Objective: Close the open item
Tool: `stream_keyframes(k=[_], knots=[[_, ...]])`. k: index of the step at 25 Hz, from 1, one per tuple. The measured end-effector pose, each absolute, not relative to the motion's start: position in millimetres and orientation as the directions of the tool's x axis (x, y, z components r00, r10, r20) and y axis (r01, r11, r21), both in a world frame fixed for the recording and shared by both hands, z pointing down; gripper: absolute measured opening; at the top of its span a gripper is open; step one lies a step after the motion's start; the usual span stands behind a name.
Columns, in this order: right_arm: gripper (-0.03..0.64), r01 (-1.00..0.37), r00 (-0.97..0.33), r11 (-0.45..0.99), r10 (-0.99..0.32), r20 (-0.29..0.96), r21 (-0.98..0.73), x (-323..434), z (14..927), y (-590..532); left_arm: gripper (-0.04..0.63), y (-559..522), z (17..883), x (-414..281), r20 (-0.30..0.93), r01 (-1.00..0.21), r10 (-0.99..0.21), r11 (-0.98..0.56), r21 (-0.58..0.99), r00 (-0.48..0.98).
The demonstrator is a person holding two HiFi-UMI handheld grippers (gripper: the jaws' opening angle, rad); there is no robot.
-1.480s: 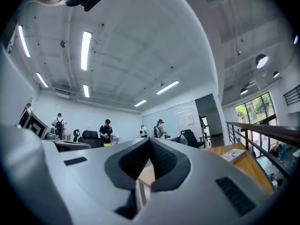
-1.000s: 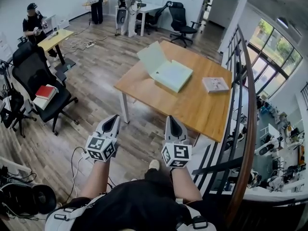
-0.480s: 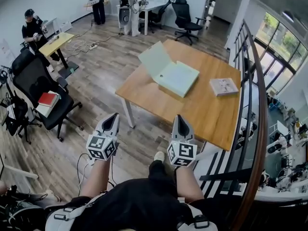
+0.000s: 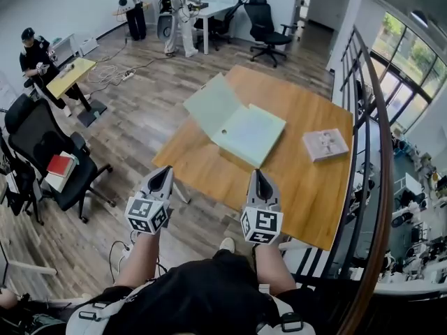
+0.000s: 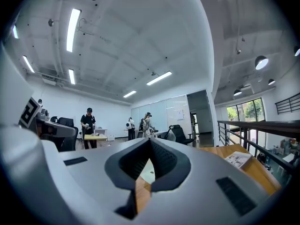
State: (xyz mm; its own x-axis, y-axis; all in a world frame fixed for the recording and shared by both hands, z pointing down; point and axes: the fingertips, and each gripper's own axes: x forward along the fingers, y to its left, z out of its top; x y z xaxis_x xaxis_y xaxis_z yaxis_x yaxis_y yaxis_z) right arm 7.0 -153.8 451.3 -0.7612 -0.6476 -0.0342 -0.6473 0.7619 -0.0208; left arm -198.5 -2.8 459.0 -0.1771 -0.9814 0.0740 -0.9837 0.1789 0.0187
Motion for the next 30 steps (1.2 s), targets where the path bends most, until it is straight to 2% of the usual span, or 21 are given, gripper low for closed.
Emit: stream_keyframes(k=[12, 19, 30], knots=[[0.006, -0.672, -0.74, 0.739, -0.673, 0.003, -0.045, -11, 472, -282, 0.0, -123, 468, -233, 0.147, -0.979, -0.968, 0.203, -0.004, -0.201], [0.005, -0.72, -0.692, 0.69, -0.721, 0.016, -0.069, -2, 489, -325, 0.0, -167, 477, -251, 0.186, -0.981, -0.963, 0.189, -0.041, -0.193], [0.006, -0.811, -0.584, 0.57, -0.804, 0.116, -0.133, 4, 524, -372, 0.0, -236, 491, -320, 0.188, -0.989, -0.971, 0.146, -0.009, -0.145]])
